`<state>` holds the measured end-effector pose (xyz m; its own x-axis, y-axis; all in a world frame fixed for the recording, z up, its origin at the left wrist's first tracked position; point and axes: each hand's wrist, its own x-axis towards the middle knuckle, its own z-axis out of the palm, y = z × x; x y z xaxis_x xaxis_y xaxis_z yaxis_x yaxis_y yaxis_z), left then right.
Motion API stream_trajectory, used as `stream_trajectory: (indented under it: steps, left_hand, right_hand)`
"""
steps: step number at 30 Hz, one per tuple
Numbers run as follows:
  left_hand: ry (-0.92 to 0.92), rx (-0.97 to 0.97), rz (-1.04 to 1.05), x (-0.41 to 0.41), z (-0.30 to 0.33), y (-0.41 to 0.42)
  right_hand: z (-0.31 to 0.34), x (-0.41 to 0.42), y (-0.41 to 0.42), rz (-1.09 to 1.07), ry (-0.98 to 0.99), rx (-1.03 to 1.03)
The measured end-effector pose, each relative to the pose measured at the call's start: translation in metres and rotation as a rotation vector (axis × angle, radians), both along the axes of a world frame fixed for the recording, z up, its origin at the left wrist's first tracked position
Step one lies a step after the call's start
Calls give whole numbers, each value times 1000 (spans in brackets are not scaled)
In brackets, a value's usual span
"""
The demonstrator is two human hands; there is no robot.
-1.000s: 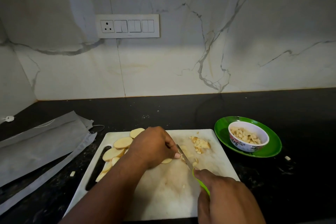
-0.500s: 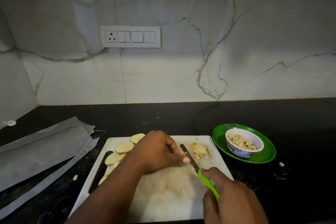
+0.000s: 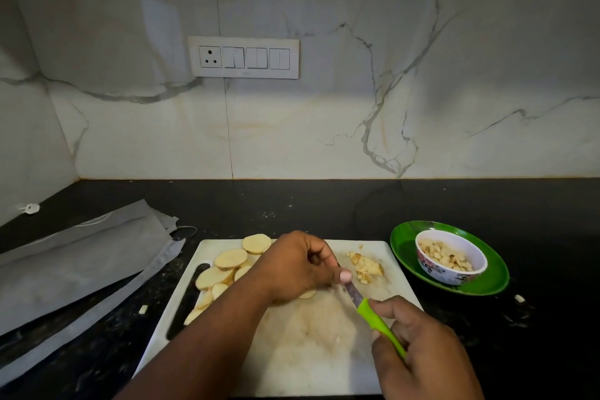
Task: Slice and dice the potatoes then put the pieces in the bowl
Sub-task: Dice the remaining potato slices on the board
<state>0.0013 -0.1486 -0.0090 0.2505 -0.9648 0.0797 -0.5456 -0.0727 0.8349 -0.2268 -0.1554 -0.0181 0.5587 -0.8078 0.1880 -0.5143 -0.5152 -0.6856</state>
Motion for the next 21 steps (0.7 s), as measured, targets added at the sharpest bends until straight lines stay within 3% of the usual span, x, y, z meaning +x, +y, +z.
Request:
stream_trajectory:
  steps: [5, 9, 14, 21]
  left_hand:
    - [54, 35, 8, 7, -4, -5]
    - [96, 20, -6, 8, -5, -4]
    - [94, -63, 132, 3, -5, -4]
    - [138, -55, 105, 7, -2, -3]
  right_hand:
    - [-10, 1, -2, 19, -130, 46]
    - [-15, 0, -4, 13, -152, 42]
    - [-14, -1, 5, 0, -163, -44]
    - [-12, -3, 7, -55, -150, -94]
